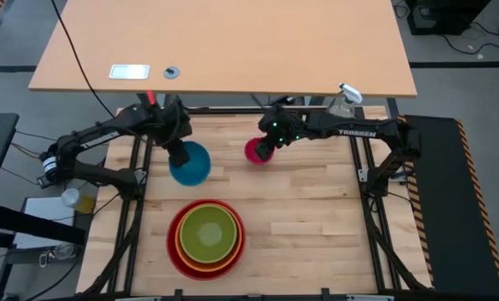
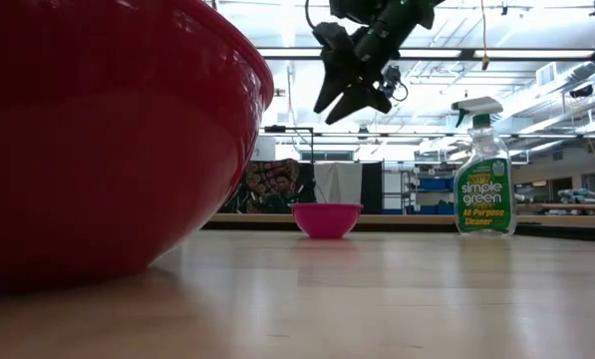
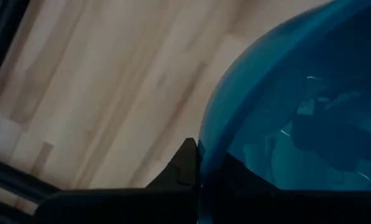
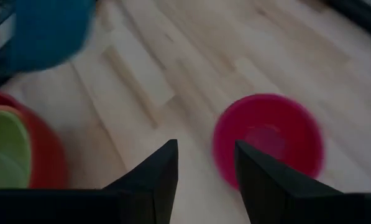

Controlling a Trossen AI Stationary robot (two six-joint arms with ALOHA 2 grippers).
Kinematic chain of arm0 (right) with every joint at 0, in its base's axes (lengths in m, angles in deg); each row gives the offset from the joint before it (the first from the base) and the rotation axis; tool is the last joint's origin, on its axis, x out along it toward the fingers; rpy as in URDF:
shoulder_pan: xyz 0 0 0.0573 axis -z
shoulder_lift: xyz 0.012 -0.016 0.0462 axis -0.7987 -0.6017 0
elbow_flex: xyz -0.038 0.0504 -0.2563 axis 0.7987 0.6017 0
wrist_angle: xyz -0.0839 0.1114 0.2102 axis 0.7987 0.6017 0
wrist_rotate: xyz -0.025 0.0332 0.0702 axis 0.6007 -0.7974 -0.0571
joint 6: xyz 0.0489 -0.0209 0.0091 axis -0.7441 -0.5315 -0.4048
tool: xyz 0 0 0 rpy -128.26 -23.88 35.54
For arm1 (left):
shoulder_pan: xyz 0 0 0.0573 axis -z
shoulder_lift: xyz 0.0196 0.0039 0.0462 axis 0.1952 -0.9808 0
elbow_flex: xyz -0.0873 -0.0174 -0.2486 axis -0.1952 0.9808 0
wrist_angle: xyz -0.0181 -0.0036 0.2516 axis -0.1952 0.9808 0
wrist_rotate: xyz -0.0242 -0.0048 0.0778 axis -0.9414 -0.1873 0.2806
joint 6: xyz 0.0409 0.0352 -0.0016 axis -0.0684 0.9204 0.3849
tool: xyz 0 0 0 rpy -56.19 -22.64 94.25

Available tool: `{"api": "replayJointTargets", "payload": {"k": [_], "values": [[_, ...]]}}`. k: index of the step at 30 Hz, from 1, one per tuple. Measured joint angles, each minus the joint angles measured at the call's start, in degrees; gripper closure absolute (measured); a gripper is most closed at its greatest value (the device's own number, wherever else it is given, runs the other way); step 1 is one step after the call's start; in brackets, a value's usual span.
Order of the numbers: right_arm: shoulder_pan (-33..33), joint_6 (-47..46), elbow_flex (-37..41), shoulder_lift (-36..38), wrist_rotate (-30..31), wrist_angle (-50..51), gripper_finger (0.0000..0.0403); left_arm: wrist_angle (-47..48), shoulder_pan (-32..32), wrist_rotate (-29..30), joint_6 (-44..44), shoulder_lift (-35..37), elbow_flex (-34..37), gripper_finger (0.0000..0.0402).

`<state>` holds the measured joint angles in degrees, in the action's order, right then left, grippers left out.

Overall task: Nest bowls inside each other
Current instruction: Stack the blue bowl on top of the green bowl, then stack the pink bowl on top of the blue bowl

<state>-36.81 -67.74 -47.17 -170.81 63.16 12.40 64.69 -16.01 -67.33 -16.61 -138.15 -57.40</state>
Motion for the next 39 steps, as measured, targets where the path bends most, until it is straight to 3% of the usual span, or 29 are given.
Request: {"api": "replayJointTargets", "payload": {"k": [7,15,21,28,32,39], "values": [[4.65,2.12,0.0,0.64,0.35,0.77,0.024,2.28,16.62,-1.37,-11.5,-2.37,-9.63,0.0391],[10.7,5.29,0.0,0.62,-0.33,1.6,0.0241,2.47,35.92,-0.19,-25.3,-10.31,-10.57,0.0391],[14.3,8.4,0.0,0.62,-1.35,0.1,0.0241,1.55,44.0,-0.15,-29.5,-17.96,-10.58,0.0391],[15.31,7.92,0.0,0.61,-5.23,-2.78,0.0241,-1.93,47.82,2.56,-27.04,-27.37,-10.58,0.0385],[14.42,7.93,0.0,0.59,-6.18,-2.88,0.0241,-4.57,48.0,3.02,-27.4,-30.34,-10.58,0.0346],[13.22,8.12,0.0,0.59,-7.46,-2.94,0.0241,-3.45,47.96,2.21,-30.11,-28.97,-12.54,0.0208]]}}
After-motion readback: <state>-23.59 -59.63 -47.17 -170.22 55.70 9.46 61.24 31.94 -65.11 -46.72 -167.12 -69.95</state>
